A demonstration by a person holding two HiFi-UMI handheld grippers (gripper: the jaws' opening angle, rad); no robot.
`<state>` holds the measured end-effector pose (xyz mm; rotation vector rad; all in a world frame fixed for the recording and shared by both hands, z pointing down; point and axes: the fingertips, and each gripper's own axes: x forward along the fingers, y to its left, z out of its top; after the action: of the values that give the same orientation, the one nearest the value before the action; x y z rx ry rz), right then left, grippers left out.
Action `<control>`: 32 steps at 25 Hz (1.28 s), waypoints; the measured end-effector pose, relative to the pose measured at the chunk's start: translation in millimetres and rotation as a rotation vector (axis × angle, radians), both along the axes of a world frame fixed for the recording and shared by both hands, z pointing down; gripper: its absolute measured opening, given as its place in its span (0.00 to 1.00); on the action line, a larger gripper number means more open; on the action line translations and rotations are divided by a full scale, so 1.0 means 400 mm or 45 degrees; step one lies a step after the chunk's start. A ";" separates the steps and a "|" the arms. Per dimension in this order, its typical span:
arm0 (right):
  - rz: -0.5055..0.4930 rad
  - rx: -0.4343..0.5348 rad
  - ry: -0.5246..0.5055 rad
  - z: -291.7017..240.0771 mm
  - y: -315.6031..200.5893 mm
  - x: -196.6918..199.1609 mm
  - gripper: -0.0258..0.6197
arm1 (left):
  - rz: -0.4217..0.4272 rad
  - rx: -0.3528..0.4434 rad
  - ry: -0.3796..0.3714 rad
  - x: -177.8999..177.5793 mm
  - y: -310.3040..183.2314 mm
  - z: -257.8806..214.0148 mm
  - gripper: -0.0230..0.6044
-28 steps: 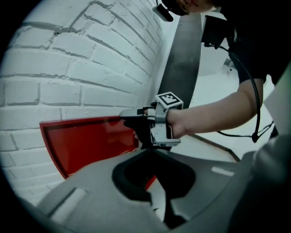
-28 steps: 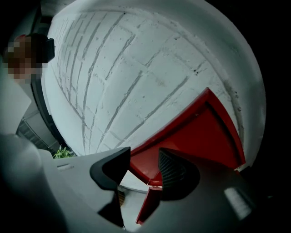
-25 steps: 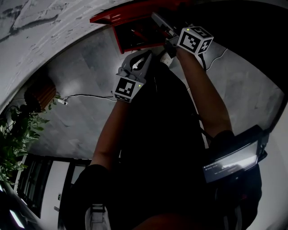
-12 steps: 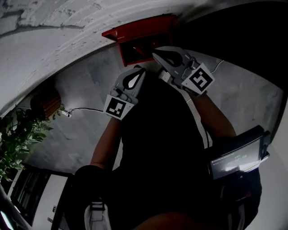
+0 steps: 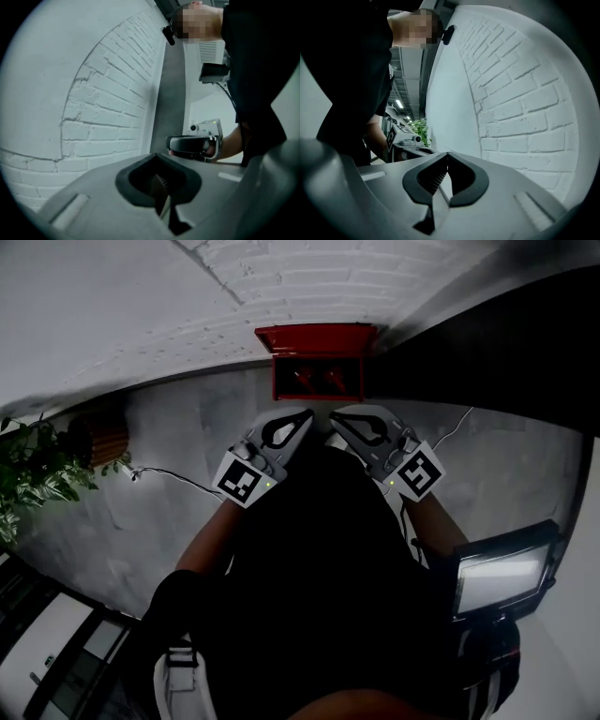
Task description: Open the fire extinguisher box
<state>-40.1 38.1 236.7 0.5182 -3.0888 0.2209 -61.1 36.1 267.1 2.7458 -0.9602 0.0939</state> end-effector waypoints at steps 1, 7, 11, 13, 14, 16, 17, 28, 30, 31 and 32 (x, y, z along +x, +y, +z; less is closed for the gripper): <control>-0.001 0.007 0.002 -0.017 0.009 0.004 0.06 | 0.001 0.017 -0.001 0.000 0.005 -0.022 0.04; 0.027 0.021 0.016 -0.083 0.035 0.003 0.06 | 0.036 0.063 0.035 -0.012 0.030 -0.121 0.04; 0.066 0.024 0.020 -0.087 0.022 -0.011 0.06 | 0.062 0.077 0.034 -0.026 0.028 -0.137 0.04; 0.080 0.020 0.027 -0.087 0.020 -0.022 0.06 | 0.066 0.077 0.044 -0.038 0.029 -0.146 0.04; 0.085 0.019 0.029 -0.088 0.018 -0.028 0.06 | 0.067 0.077 0.046 -0.044 0.028 -0.148 0.04; 0.090 0.024 0.037 -0.087 0.011 -0.038 0.06 | 0.073 0.081 0.050 -0.052 0.022 -0.149 0.04; 0.092 0.029 0.041 -0.085 0.007 -0.042 0.06 | 0.078 0.086 0.051 -0.055 0.018 -0.149 0.04; 0.108 0.053 0.033 -0.087 0.013 -0.079 0.06 | 0.119 0.127 0.059 -0.075 0.014 -0.148 0.04; 0.105 0.039 0.035 -0.085 0.016 -0.081 0.06 | 0.115 0.102 0.071 -0.077 0.015 -0.148 0.04; 0.104 0.034 0.034 -0.085 0.014 -0.082 0.06 | 0.112 0.094 0.076 -0.079 0.012 -0.149 0.04; 0.104 0.030 0.034 -0.085 0.010 -0.083 0.06 | 0.111 0.093 0.080 -0.081 0.008 -0.151 0.04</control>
<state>-73.4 42.2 202.6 0.6435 -3.0512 0.1763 -93.6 39.1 206.8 2.8387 -0.8444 -0.0129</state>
